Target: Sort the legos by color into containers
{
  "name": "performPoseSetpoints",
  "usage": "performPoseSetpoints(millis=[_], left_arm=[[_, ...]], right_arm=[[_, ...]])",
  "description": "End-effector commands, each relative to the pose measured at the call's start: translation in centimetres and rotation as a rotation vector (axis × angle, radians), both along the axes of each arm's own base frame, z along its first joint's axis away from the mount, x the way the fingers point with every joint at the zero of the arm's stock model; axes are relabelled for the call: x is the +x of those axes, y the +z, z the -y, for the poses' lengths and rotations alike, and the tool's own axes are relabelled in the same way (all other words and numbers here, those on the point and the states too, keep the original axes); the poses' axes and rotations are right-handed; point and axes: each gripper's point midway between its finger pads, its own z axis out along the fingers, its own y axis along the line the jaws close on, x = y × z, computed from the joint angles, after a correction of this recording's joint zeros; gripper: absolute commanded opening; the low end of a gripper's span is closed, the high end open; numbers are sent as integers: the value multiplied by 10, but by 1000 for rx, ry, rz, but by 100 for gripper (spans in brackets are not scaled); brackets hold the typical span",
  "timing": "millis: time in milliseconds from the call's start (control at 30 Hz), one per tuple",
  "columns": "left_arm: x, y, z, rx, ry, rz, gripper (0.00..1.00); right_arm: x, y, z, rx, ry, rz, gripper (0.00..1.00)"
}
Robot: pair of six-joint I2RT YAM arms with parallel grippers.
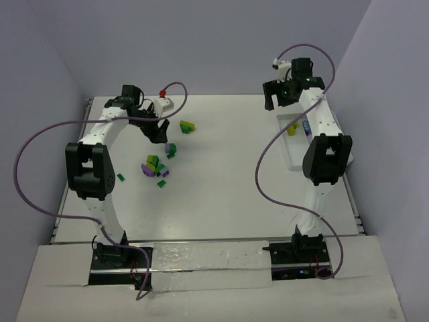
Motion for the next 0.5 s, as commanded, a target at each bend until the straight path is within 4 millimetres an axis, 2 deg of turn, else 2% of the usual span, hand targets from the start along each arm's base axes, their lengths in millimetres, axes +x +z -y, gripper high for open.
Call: performPoseSetpoints(millis=[0, 67, 133, 467], left_arm=[[5, 13, -9, 26, -360, 201, 80], [-5, 5, -9, 9, -446, 166, 79], [-4, -4, -7, -5, -491, 134, 78], [-3, -39, 7, -88, -515, 114, 73]], right_arm=[[-22, 35, -11, 68, 24, 29, 100], [-28, 34, -12, 76, 28, 17, 100], [-33, 35, -14, 84, 32, 11, 100], [-46, 40, -19, 111, 45, -4, 100]])
